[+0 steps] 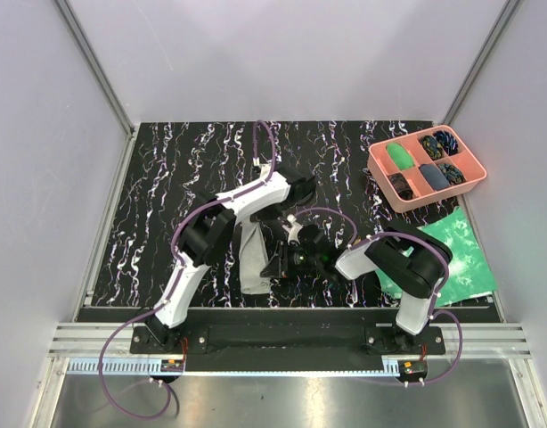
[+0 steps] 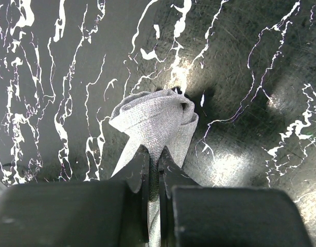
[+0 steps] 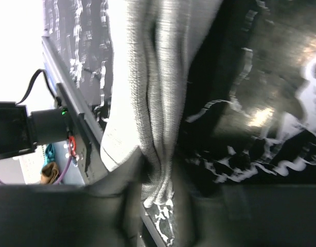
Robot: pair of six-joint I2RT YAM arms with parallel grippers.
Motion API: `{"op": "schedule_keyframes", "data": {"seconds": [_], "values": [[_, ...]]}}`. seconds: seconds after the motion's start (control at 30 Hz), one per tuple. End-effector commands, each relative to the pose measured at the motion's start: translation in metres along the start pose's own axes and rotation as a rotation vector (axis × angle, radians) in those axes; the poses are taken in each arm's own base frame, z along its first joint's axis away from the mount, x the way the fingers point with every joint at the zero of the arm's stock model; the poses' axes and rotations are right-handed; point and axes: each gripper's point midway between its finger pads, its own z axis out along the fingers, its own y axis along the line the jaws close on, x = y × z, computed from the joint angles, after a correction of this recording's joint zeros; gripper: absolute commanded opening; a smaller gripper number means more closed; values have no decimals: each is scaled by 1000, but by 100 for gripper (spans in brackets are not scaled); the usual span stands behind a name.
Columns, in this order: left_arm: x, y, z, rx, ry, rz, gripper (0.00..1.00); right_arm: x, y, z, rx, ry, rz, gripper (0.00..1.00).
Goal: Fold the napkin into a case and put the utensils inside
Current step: Turn over the smaller rectangle folded napkin at the center of the board.
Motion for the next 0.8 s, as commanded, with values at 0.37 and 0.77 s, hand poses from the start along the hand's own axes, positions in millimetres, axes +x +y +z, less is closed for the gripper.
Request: {"op": "schedule_keyframes", "data": {"seconds": [0.37,0.77], "values": [[-18,5,-18,2,-72,159,55,10,-41,-8,160,1,131,9],[-40,48,-80,222,-108,201,62,4,-55,-20,156,27,198,24]]}}
